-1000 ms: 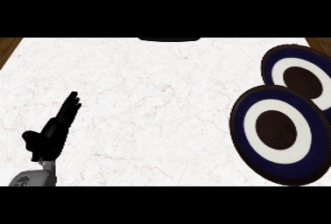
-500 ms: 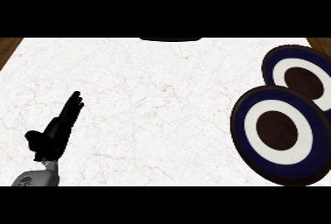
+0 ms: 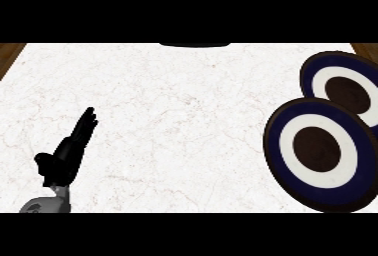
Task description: Pick the tomato from the plate and place it in the plate
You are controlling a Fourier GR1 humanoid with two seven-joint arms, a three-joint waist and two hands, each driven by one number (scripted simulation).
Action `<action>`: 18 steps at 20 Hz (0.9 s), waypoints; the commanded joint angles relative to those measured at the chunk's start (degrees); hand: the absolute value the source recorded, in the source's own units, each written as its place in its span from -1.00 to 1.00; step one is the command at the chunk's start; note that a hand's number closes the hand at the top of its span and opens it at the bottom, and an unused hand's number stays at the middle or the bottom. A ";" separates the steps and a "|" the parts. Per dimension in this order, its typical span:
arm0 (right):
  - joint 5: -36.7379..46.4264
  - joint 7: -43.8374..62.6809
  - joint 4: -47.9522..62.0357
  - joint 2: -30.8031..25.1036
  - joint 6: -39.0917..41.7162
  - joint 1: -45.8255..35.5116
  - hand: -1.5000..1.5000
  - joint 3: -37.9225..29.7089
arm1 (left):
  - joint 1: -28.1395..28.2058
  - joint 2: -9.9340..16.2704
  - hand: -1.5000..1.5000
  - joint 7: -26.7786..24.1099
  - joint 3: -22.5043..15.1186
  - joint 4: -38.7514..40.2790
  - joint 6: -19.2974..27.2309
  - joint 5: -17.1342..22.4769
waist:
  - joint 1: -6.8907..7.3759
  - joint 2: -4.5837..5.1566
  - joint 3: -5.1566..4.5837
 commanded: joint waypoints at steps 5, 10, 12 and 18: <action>0.13 5.94 7.92 3.27 -1.93 -6.95 -1.00 0.28 | -2.09 0.75 0.00 0.58 1.48 0.71 -1.07 0.45 | 0.05 0.09 0.02; -9.54 -0.11 8.71 0.31 1.55 -5.77 -1.00 -9.32 | -2.00 0.96 0.00 1.04 1.88 1.16 -1.21 0.62 | -0.28 0.16 0.10; -13.00 -0.54 10.42 -0.49 2.27 -5.55 -1.00 -13.04 | -1.35 1.86 0.00 1.56 1.97 -1.35 -1.97 1.00 | 0.27 0.28 0.19; -21.13 -2.76 14.53 -6.80 16.49 0.68 -1.00 -20.48 | -0.64 -0.02 0.00 1.69 1.31 -1.48 -0.03 -0.04 | -0.41 0.35 0.25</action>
